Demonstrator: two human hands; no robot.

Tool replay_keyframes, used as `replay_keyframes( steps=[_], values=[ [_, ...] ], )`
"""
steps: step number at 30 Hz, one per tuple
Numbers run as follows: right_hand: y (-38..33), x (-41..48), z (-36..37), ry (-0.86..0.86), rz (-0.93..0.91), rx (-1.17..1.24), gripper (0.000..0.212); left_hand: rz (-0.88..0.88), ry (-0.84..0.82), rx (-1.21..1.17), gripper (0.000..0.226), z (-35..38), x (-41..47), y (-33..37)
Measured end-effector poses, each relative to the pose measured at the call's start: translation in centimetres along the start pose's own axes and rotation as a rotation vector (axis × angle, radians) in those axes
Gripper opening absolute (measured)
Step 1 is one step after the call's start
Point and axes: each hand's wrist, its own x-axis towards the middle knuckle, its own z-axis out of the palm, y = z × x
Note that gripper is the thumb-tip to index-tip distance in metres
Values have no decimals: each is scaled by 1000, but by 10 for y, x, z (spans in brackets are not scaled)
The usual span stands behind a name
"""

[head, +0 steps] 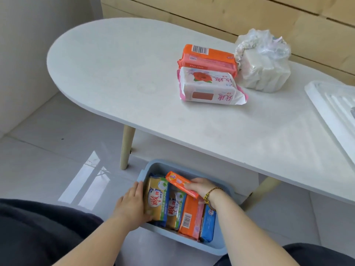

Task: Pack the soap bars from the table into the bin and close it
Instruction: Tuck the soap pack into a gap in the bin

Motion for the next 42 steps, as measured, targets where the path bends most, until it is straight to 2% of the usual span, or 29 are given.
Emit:
replay_keyframes(
  steps=[5,9,12,16,18,22,26,28,31,34,38,42],
  values=[
    [2,8,-4,41,-49,131,24,-34,8,64,101,8,4,1],
    [-2,14,5,88,-122,253,43,-87,42,87,101,13,7,6],
    [-2,18,18,145,-144,381,39,-146,112,133,102,18,12,13],
    [-4,26,34,256,-106,610,45,-225,131,103,114,16,25,11],
    [-2,28,40,274,-80,678,59,-236,110,45,119,15,30,8],
    [-1,29,50,340,-85,735,89,-196,87,-18,120,11,34,4],
    [6,33,53,607,-31,578,88,-152,108,-55,120,10,37,-2],
    [12,33,55,666,-3,501,86,-140,106,-65,120,10,38,-4],
    [14,30,65,630,-27,464,73,-126,104,-84,120,9,40,-7],
    [21,27,77,516,-119,249,54,-112,109,-41,120,8,41,-7],
    [27,30,73,232,-190,96,66,-92,124,11,120,5,43,-6],
    [30,28,62,165,-210,41,71,-92,110,17,120,4,43,-7]
  ],
)
